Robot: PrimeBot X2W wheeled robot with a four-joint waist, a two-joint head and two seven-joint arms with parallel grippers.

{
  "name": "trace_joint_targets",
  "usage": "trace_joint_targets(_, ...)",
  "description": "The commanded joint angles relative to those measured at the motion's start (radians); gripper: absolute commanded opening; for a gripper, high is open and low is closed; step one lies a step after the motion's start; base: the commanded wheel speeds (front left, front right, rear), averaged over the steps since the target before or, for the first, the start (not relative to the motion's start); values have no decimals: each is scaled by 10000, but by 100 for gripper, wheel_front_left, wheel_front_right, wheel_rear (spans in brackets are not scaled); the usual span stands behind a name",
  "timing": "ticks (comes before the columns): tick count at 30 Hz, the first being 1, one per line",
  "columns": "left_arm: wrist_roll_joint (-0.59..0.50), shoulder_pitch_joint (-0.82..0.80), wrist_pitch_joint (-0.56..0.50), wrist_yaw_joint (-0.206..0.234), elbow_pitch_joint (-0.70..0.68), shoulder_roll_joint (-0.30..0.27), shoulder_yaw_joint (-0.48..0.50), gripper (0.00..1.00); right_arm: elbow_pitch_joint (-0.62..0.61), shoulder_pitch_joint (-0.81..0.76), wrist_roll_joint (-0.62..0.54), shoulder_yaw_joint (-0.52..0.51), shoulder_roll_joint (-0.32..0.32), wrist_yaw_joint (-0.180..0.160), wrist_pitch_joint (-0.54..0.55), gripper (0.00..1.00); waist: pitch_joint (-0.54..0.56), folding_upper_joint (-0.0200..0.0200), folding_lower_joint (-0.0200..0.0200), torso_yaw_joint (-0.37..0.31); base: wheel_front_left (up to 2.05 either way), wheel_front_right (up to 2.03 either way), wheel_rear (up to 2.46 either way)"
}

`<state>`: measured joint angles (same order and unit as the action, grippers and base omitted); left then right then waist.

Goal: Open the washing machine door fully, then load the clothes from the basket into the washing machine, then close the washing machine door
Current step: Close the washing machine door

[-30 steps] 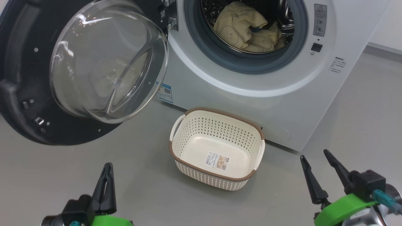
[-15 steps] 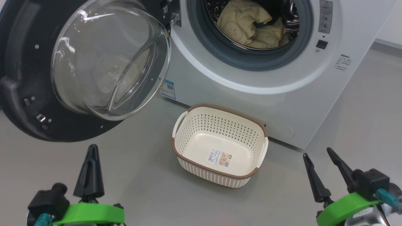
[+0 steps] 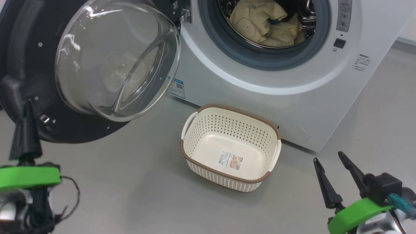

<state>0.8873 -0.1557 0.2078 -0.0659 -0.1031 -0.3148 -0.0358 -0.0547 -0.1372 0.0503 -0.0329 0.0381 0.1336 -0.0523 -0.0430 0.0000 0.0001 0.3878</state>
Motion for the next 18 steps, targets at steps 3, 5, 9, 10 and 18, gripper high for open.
trace_joint_targets(3, 767, -1049, -271, -221, -71, -621, 887, 0, -432, 415, -66, 160, 121, -29, 76, 100, -48, 0, -1, -29, 0, 0, 0)
trace_joint_targets(5, 1440, -1429, -482, -344, 163, -787, 1189, 0, -458, 425, -82, 149, 121, -29, 99, 100, -91, 0, -1, -52, 0, 0, 0)
trace_joint_targets(9, 2680, -2147, -882, -526, 895, -1224, 1748, 0, -539, 470, -146, 185, 121, -29, 161, 100, -224, 0, -1, -141, 0, 0, 0)
trace_joint_targets(10, 2947, -2303, -979, -557, 1114, -1337, 1849, 0, -564, 489, -171, 194, 121, -29, 182, 100, -261, 0, -1, -169, 0, 0, 0)
trace_joint_targets(18, 4874, -3225, -1518, -643, 2634, -1988, 2459, 0, -889, 653, -324, 224, 285, -29, 456, 100, -744, 0, -1, -425, 0, 0, 0)
